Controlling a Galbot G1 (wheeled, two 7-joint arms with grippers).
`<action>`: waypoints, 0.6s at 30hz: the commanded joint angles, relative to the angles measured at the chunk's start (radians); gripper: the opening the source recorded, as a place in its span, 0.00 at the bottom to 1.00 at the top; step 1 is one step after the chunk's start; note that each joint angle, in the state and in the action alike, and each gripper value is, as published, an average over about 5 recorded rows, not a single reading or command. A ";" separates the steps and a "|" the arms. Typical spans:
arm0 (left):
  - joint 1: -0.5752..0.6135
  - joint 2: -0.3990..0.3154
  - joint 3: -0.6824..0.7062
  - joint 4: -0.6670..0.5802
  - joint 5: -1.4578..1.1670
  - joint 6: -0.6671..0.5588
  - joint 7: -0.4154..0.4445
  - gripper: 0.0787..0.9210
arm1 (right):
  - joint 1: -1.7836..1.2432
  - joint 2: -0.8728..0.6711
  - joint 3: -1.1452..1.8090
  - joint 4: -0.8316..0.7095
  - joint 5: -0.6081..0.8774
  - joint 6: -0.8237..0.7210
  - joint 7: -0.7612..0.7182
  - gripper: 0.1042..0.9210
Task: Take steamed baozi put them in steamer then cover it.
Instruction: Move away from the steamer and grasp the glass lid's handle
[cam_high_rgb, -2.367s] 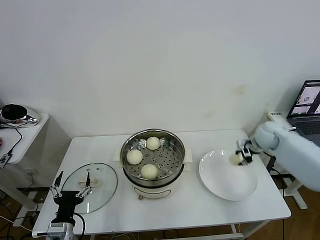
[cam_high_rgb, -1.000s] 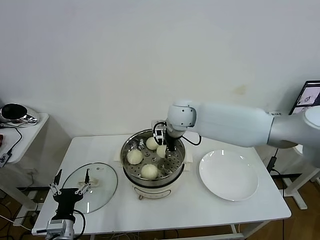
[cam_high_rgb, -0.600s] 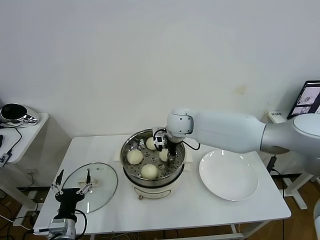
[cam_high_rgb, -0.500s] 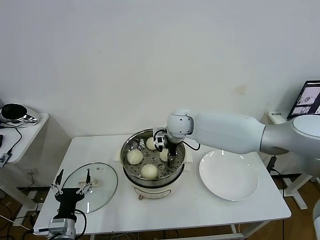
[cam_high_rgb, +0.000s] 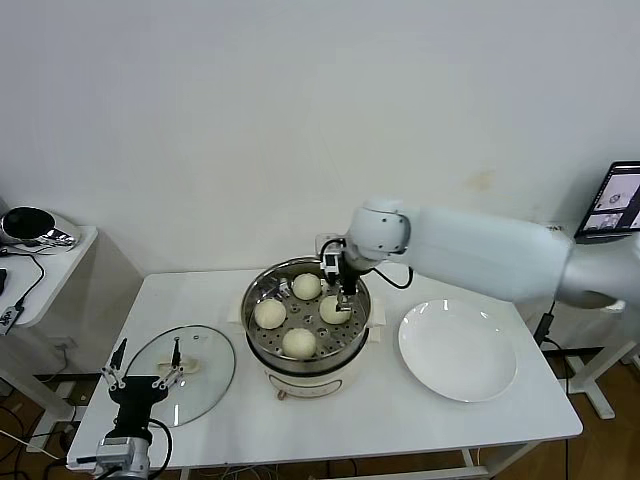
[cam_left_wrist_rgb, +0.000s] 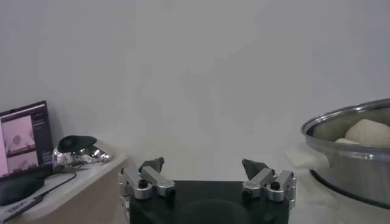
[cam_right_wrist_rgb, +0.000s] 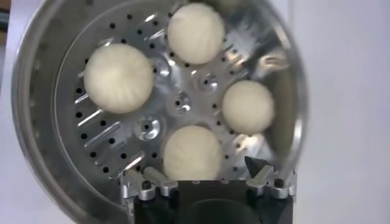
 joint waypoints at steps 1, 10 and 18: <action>0.013 0.003 -0.006 0.009 -0.010 -0.005 0.006 0.88 | -0.391 -0.305 0.396 0.265 0.097 0.258 0.484 0.88; 0.038 -0.007 -0.003 0.050 0.023 -0.051 0.009 0.88 | -1.213 -0.248 1.107 0.220 -0.133 0.837 0.691 0.88; 0.055 -0.005 -0.046 0.143 0.254 -0.055 -0.027 0.88 | -1.710 0.035 1.667 0.255 -0.329 1.008 0.591 0.88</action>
